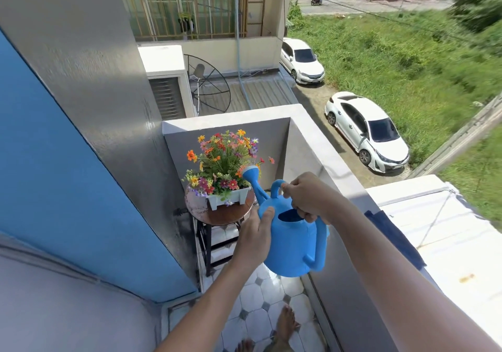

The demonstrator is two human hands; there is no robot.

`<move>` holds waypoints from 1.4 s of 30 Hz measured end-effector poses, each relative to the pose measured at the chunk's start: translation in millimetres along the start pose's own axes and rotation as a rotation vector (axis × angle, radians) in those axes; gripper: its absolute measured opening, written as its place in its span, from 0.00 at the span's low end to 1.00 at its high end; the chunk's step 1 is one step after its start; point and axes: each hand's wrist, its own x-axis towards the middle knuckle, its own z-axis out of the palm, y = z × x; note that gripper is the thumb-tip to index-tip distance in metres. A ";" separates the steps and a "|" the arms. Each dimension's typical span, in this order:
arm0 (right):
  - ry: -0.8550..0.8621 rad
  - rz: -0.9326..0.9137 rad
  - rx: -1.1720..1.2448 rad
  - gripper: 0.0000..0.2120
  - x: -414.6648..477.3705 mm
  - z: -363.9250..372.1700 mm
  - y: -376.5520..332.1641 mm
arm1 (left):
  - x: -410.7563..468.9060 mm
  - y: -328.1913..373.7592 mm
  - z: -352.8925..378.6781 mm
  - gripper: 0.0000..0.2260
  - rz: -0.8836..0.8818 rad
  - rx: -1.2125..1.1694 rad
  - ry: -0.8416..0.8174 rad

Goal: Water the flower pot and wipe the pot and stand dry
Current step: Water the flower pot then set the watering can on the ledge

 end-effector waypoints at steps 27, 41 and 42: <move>0.055 -0.074 0.000 0.12 43.1 -7.8 -29.6 | 54.5 17.6 -28.1 0.20 0.003 0.105 0.002; -0.033 -0.067 0.142 0.17 50.8 -8.6 -34.7 | 54.9 11.0 -28.2 0.22 0.012 0.087 0.042; -0.033 -0.068 0.172 0.16 52.3 -8.6 -33.5 | 57.5 12.0 -30.6 0.22 0.018 0.100 0.039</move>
